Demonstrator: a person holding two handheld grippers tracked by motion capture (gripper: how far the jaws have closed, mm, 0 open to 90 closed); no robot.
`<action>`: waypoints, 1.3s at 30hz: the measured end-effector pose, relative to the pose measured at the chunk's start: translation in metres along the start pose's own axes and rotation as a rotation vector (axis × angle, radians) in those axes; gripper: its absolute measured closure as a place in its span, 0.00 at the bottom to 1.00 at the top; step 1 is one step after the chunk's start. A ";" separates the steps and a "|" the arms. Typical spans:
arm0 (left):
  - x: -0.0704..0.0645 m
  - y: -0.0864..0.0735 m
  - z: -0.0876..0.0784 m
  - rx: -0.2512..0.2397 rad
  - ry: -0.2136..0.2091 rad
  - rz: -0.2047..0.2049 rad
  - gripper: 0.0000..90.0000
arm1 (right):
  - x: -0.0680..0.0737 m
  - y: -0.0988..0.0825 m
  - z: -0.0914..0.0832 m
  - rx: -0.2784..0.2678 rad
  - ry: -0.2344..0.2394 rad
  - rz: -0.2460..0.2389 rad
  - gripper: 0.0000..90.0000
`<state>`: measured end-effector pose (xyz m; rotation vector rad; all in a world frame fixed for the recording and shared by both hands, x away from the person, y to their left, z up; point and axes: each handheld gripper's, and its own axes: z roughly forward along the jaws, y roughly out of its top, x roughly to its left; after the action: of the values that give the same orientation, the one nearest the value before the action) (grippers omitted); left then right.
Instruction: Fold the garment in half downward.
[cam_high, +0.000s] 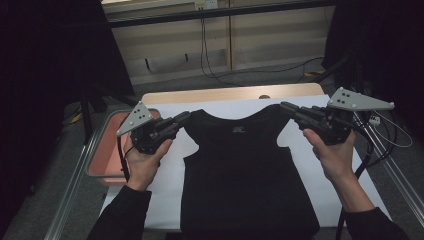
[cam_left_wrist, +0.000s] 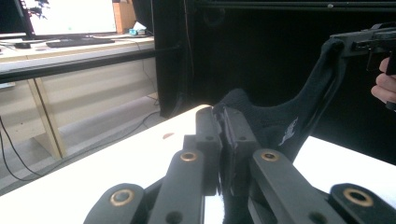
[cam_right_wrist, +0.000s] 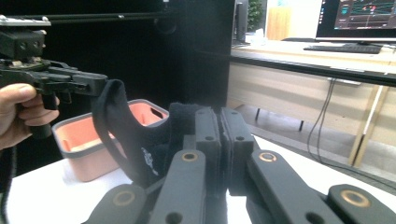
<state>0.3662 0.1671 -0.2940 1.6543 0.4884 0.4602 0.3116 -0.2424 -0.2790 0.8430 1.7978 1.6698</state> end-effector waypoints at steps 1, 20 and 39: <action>-0.002 -0.001 -0.001 0.004 -0.001 0.000 0.96 | 0.002 -0.002 -0.002 0.000 0.004 0.000 0.97; -0.031 -0.026 -0.014 0.102 -0.040 0.032 0.96 | 0.024 -0.038 -0.037 0.098 0.033 0.001 0.97; -0.047 -0.090 -0.007 0.277 -0.083 0.012 0.96 | 0.029 -0.098 -0.028 0.250 0.059 0.045 0.96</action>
<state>0.3184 0.1570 -0.3829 1.9349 0.4975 0.3417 0.2635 -0.2431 -0.3730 0.9543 2.0726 1.5309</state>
